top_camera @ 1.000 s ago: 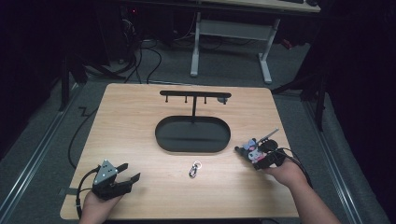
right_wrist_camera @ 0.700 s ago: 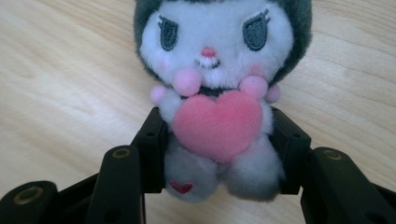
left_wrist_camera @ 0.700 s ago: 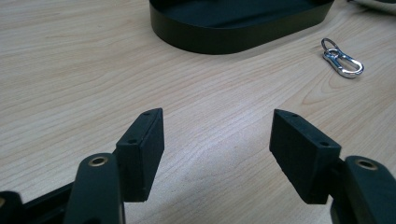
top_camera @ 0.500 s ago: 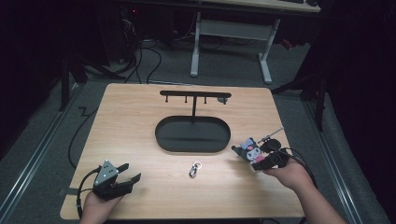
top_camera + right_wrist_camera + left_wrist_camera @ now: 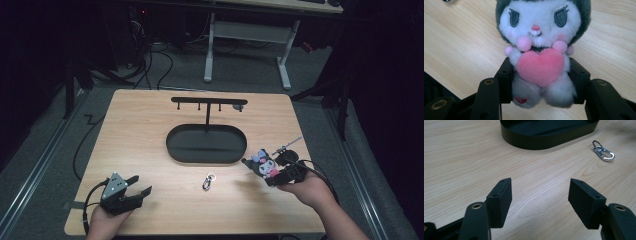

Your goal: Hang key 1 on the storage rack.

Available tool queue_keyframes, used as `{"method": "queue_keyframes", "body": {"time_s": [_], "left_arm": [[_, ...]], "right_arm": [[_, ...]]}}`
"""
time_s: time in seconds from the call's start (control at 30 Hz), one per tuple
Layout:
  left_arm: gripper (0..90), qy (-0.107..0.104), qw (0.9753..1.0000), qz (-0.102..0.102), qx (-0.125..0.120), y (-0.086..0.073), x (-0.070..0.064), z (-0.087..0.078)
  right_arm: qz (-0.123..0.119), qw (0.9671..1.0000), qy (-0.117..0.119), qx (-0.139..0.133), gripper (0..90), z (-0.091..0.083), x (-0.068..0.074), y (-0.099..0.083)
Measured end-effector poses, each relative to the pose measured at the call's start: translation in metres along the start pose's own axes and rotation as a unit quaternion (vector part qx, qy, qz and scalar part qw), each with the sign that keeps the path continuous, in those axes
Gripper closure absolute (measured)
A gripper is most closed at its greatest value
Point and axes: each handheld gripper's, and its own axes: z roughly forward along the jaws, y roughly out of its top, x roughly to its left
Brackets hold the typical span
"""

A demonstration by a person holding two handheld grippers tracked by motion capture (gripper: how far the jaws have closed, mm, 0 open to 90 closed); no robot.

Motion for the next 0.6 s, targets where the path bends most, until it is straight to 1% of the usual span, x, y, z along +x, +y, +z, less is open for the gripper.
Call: {"method": "queue_keyframes", "body": {"time_s": [0.1, 0.2, 0.27, 0.3, 0.47, 0.5, 0.53, 0.6], "left_arm": [[36.2, -0.001, 1.0000, 0.000, -0.002, 0.000, -0.001, 0.000], [36.2, -0.002, 1.0000, 0.001, 0.001, -0.001, -0.001, 0.000], [36.2, -0.002, 1.0000, 0.000, 0.001, -0.001, -0.001, 0.000], [36.2, -0.002, 1.0000, 0.002, 0.002, -0.001, -0.001, 0.000], [36.2, -0.002, 1.0000, 0.002, 0.003, -0.001, -0.001, 0.001], [36.2, -0.002, 1.0000, 0.003, 0.003, -0.001, -0.001, 0.001], [36.2, -0.002, 1.0000, 0.004, 0.003, -0.001, -0.001, 0.001], [36.2, -0.002, 1.0000, 0.002, 0.003, -0.001, -0.001, 0.001]], "right_arm": [[-0.011, 0.9999, 0.002, -0.001, 49.7, -0.002, 0.004, 0.002], [-0.011, 0.9999, 0.002, 0.000, 49.7, -0.005, 0.007, 0.005], [-0.013, 0.9999, -0.002, 0.001, 49.7, -0.008, 0.009, 0.006], [-0.010, 1.0000, -0.001, 0.001, 49.7, -0.009, 0.010, 0.007], [-0.014, 0.9999, -0.004, 0.001, 49.7, -0.014, 0.011, 0.010], [-0.007, 1.0000, -0.004, 0.001, 49.7, -0.015, 0.012, 0.010], [-0.011, 0.9999, -0.003, 0.000, 49.7, -0.016, 0.011, 0.011], [-0.008, 1.0000, -0.003, 0.000, 49.7, -0.018, 0.012, 0.012]]}}
